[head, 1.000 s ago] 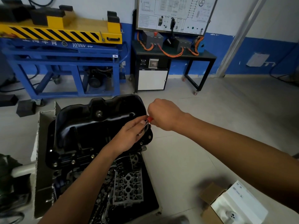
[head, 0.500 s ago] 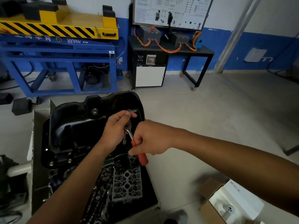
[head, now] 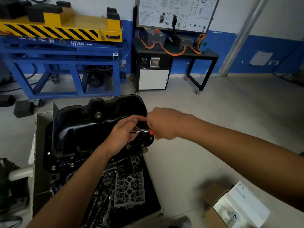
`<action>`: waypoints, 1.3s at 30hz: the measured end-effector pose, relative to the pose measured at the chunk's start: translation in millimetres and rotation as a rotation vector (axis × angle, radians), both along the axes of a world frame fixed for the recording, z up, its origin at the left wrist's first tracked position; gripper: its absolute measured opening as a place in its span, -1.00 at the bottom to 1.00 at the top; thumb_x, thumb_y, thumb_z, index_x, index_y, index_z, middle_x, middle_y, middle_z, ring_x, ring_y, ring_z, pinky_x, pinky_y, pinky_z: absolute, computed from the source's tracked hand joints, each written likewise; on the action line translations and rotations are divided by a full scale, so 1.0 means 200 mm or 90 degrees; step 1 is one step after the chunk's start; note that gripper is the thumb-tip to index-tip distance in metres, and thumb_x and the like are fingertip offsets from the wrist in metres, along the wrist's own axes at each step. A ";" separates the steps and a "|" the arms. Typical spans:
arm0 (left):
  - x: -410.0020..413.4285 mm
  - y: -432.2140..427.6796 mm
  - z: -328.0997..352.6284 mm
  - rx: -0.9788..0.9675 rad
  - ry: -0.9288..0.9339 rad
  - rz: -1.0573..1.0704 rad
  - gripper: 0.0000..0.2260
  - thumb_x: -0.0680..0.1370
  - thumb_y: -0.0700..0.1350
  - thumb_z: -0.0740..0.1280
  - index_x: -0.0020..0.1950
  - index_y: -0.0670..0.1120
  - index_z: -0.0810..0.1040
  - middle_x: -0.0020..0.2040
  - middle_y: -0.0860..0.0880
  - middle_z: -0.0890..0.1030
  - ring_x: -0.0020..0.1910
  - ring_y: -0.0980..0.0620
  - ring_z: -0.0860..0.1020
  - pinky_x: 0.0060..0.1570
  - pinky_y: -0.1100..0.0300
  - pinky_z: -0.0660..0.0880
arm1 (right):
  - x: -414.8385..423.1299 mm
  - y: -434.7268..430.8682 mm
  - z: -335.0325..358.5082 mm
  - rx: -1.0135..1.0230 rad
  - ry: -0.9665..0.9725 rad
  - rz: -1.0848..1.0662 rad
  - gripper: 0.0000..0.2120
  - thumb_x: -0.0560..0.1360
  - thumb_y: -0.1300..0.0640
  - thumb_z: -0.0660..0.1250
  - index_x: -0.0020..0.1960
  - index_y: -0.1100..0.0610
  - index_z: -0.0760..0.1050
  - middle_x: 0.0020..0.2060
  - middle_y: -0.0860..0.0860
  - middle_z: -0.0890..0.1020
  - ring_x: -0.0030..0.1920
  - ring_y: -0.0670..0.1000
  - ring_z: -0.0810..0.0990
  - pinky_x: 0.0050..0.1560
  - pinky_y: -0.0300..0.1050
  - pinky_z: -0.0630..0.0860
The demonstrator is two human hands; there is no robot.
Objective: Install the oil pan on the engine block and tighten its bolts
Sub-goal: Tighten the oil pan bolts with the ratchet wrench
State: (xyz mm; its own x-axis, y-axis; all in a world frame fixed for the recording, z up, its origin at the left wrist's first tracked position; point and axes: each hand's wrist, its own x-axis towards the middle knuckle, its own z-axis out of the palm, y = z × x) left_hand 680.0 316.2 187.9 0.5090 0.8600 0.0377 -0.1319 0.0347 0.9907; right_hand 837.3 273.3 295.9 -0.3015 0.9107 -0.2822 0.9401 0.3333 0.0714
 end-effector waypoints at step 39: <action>0.07 -0.07 0.06 -0.057 -0.012 0.161 -0.75 0.64 -0.32 0.18 0.09 -0.18 0.66 -0.50 0.06 0.41 -0.55 0.18 0.33 -0.56 0.35 0.28 | 0.06 -0.15 -0.17 0.135 0.118 0.048 -0.64 0.53 0.05 0.32 -0.37 0.03 0.27 -0.45 -0.04 0.41 -0.45 0.02 0.38 -0.43 -0.10 0.30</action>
State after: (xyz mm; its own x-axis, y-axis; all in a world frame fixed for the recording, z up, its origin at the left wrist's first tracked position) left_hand 694.9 301.6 200.6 0.2781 0.9598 -0.0368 -0.1658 0.0857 0.9824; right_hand 848.8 244.0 262.2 -0.3992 0.9166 -0.0220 0.9168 0.3987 -0.0238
